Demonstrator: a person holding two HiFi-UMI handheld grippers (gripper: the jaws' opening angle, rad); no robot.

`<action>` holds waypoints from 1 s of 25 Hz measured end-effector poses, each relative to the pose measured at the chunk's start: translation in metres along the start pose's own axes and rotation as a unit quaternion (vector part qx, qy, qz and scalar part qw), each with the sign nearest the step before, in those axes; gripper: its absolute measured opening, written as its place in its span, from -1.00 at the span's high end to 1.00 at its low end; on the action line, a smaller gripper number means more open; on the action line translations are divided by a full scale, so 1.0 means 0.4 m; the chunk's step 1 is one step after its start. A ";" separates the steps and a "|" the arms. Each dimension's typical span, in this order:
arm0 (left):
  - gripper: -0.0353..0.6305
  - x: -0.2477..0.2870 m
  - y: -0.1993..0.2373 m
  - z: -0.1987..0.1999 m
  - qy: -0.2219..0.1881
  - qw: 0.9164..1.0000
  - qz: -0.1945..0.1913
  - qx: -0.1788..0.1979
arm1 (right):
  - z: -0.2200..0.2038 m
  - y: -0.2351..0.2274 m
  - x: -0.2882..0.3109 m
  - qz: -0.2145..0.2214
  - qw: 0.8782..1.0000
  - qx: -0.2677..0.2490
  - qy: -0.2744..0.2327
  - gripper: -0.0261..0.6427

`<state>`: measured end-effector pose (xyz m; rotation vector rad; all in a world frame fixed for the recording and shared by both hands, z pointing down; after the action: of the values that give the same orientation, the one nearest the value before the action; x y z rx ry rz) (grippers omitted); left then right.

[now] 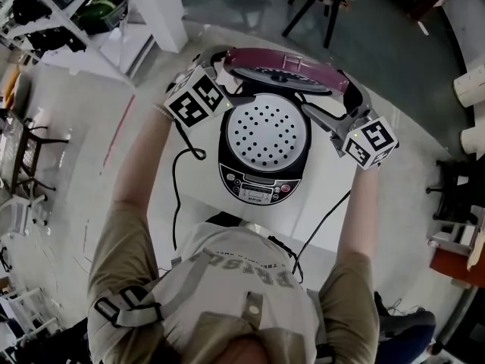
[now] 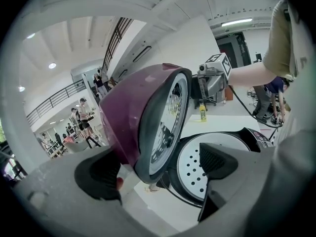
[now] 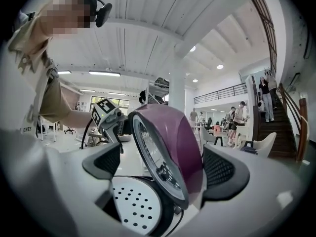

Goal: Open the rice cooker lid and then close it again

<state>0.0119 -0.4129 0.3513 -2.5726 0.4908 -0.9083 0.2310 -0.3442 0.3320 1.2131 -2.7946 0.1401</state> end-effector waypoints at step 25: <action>-0.67 -0.084 -0.231 -0.059 0.070 0.997 -0.030 0.023 | -0.130 0.172 -0.115 0.052 0.994 -0.026 0.094 -0.63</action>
<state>-0.0097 -0.3230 0.3923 -2.5060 0.4281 -1.1125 0.2144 -0.2581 0.3749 0.9881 -2.6804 0.1788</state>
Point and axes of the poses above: the fingertips, and each gripper's own axes: x forward along the fingers, y to its left, z out of its top, the point moved 6 cm from there along -x, backward along the fingers, and after that the axes turned 7 degrees about x, right-handed, at the moved point
